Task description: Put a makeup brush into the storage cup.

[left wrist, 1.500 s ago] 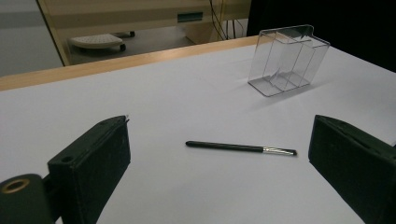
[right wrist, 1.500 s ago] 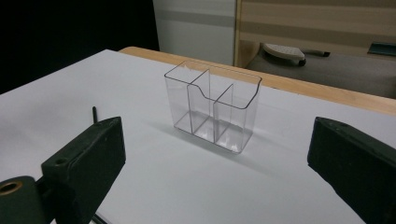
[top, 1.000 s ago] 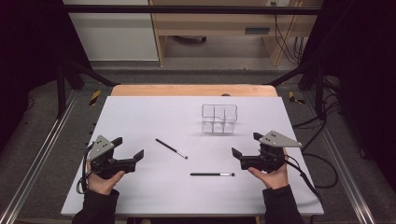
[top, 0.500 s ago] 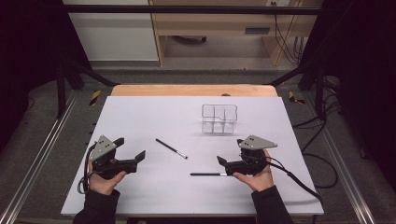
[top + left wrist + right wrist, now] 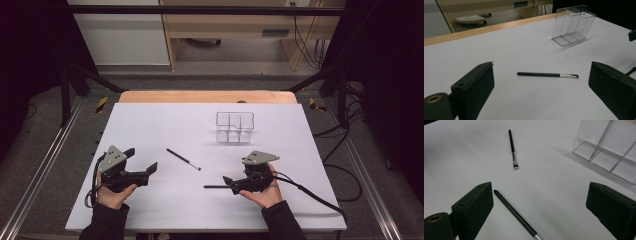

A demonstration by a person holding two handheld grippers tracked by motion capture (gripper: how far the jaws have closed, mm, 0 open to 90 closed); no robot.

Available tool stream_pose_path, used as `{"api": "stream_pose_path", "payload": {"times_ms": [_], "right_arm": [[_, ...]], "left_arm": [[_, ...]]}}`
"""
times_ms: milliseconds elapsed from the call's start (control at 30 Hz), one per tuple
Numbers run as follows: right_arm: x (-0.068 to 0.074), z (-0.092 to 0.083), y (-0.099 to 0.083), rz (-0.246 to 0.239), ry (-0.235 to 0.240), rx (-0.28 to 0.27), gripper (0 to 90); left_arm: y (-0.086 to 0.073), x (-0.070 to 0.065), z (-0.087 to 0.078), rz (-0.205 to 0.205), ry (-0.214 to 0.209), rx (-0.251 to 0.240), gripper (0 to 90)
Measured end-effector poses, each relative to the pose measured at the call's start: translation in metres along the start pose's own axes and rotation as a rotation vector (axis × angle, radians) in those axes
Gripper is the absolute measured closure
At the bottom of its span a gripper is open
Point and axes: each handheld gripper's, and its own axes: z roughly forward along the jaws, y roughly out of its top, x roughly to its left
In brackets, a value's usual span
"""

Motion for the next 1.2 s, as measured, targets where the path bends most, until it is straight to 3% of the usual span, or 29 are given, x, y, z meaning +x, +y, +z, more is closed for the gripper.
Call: {"api": "stream_pose_path", "payload": {"times_ms": [300,633,900,1067,1200], "right_arm": [[0.007,0.01,0.001,-0.022,0.026,0.019,9.3],[0.011,0.033,-0.01,-0.031,0.06,0.113,12.9],[0.015,0.041,-0.015,-0.034,0.104,0.146,23.1],[0.021,0.049,-0.018,-0.074,0.119,0.201,30.5],[0.02,0.05,-0.018,-0.078,0.117,0.21,35.7]], "left_arm": [[-0.001,-0.001,0.003,0.002,-0.006,0.01,5.7],[-0.002,-0.002,0.004,0.007,-0.005,0.016,5.9],[-0.002,-0.003,0.005,0.01,-0.008,0.017,6.4],[-0.003,-0.003,0.005,0.012,-0.009,0.018,6.6],[-0.003,-0.005,0.006,0.017,-0.012,0.021,6.8]]}}
